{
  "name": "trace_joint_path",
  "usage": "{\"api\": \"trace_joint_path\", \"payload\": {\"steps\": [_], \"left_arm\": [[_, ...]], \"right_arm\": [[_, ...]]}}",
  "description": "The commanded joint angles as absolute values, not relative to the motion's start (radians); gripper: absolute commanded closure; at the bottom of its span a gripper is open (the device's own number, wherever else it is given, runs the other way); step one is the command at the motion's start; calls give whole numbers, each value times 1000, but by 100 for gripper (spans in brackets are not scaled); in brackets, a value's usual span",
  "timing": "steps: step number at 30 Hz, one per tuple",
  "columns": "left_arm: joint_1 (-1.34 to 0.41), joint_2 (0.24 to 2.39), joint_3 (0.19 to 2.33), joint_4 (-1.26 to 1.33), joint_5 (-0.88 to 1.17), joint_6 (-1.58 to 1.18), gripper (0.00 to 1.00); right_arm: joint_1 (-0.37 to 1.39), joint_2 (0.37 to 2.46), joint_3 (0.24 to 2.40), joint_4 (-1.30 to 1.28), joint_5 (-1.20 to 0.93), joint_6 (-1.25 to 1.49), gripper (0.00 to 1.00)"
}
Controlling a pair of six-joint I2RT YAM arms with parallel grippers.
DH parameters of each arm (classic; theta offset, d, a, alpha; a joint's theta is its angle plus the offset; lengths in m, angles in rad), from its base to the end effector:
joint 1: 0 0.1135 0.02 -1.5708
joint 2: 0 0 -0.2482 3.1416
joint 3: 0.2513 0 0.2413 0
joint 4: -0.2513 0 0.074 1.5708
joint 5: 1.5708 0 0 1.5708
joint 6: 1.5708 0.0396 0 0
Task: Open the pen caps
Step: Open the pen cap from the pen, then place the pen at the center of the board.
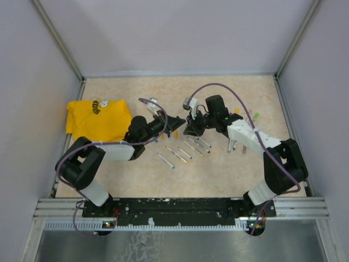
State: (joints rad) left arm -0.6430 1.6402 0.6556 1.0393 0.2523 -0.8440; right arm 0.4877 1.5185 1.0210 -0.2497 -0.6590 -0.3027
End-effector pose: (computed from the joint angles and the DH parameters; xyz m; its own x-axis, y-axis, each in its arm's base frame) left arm 0.2571 -0.2050 0.2057 -0.5539 -0.4892 -0.6737 0.5511 0.3911 -0.7371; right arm 0.2698 0.1706 0.2310 -0.3443 -0.4494 -0.8243 -0.9114 0.3708 0.1785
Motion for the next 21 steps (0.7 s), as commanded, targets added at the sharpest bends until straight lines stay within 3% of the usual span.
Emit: {"api": "trace_joint_path", "payload": {"steps": [1, 11, 21], "left_arm": [[-504, 1596, 728, 998, 88, -775, 100], [-400, 1486, 671, 967, 75, -744, 100], [-376, 1286, 501, 905, 159, -657, 100]], "right_arm": [[499, 1504, 1014, -318, -702, -336, 100], [499, 1471, 1016, -325, -719, -350, 100], [426, 1429, 1018, -321, -600, -354, 100]]}}
